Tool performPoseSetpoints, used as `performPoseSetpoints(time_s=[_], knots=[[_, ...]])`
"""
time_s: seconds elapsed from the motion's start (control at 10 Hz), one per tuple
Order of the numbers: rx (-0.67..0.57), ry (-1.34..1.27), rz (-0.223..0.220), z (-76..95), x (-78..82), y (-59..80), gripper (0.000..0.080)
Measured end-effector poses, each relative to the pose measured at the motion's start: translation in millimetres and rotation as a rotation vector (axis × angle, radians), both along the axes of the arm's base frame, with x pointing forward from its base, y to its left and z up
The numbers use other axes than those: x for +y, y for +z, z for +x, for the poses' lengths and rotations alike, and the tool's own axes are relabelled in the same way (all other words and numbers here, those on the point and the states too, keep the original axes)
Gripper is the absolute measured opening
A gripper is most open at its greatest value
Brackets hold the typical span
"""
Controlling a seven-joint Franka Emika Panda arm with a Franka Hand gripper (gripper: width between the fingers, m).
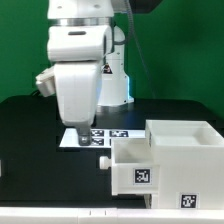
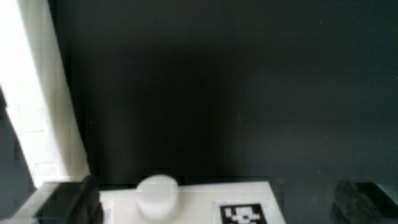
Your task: Assemble drawer
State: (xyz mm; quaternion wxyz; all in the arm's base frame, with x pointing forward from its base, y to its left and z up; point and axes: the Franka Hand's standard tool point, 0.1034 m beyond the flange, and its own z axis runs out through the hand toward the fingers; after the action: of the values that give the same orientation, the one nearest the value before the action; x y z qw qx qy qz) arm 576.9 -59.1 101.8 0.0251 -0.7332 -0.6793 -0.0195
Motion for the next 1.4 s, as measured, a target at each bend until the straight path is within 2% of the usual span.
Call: performPoseSetpoints(time_s=[0.2,0.3,0.5,0.6,0.7,0.9,1.4], knots=[[0.012,-0.012,0.006,-6.6,-0.9,-9.6,0.0649],[0.017,-0.012,0.009,-6.9,4.1,-13.0,0.0649],[0.004,-0.036,0.017,-4.4,20.3,-23.6,0.0649],[-0.038,-0.058,0.023,-17.0,31.8,-38.6,0.0649],[-0.036,-0.063,0.019,-18.8,27.5,-35.5,0.0649],[-0.034,-0.087,0.026,-20.9,45.6,-38.9,0.0649],[-0.043,-0.140,-0.009,-13.3,51.0,-27.5,0.0649]])
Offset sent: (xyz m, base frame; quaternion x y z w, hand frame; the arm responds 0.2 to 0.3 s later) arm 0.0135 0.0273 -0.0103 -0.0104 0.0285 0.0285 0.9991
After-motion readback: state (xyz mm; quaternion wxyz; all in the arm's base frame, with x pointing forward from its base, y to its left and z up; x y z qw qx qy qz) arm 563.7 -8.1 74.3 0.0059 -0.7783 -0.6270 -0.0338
